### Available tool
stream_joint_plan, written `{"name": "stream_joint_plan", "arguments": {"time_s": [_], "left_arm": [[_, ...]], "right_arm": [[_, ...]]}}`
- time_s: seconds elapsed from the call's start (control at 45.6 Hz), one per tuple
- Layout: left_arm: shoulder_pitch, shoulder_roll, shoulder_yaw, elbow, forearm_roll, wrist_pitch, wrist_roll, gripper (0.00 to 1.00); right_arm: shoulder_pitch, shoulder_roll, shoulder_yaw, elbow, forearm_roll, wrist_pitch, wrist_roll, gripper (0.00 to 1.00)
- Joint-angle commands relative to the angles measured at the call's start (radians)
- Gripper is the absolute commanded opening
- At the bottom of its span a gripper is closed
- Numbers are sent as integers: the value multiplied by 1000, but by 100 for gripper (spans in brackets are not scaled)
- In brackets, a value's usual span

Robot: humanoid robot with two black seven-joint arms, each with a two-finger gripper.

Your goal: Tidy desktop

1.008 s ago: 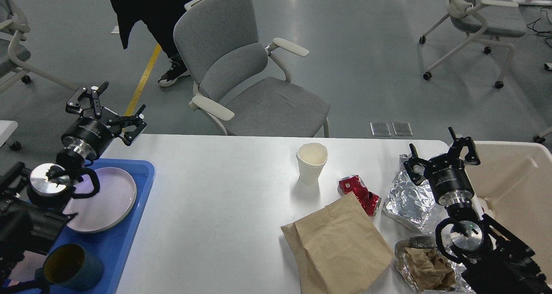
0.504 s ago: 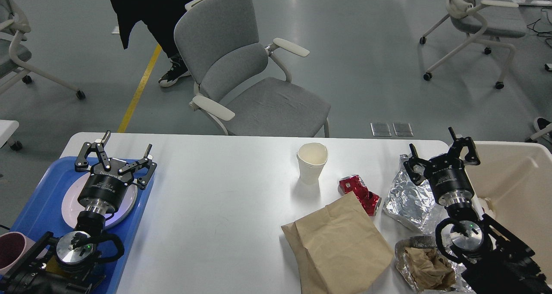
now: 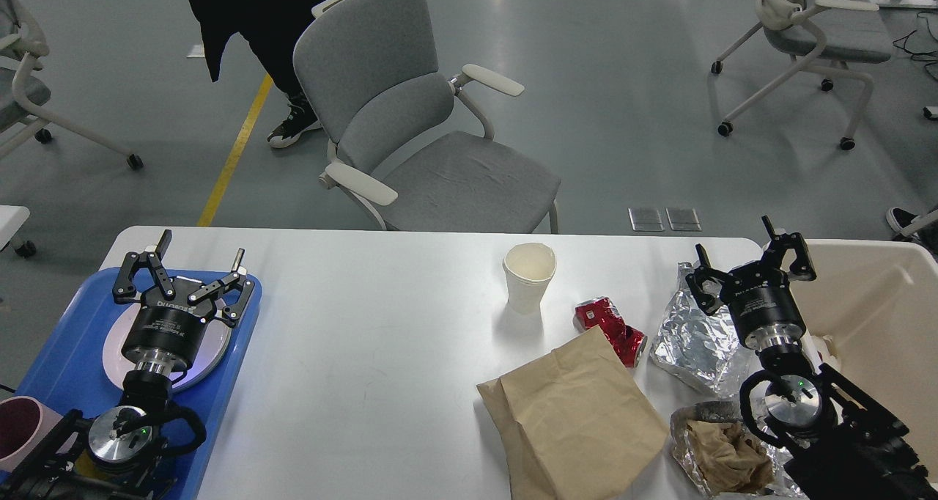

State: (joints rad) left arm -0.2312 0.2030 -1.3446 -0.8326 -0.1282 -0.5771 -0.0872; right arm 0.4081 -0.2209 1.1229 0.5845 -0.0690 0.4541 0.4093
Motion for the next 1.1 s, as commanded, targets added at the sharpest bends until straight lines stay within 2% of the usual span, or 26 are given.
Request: {"name": "stream_joint_plan", "arguments": {"time_s": [0.0,0.153,0.329,0.701,0.898,1.074], "left_arm": [[-2,0,-11,23,-7,-1,-2,96],[-7,7,-53,24,-4,-15,-2,96],[-2,19,-61,26,4,-118,0,96],[-39,-25,-42,86,1,-102,10,96],[-145,-53,-47,208,-4,-73,0,96],[-142,-68,-57,208,-4,-82,-2,96]], "right_arm": [[0,0,0,0,0,0,0,100],[0,0,0,0,0,0,0,100],[0,0,0,0,0,0,-1,100],[0,0,1,0,0,-2,0,100],[0,0,0,0,0,-2,0,100],[0,0,0,0,0,-2,0,100]]}}
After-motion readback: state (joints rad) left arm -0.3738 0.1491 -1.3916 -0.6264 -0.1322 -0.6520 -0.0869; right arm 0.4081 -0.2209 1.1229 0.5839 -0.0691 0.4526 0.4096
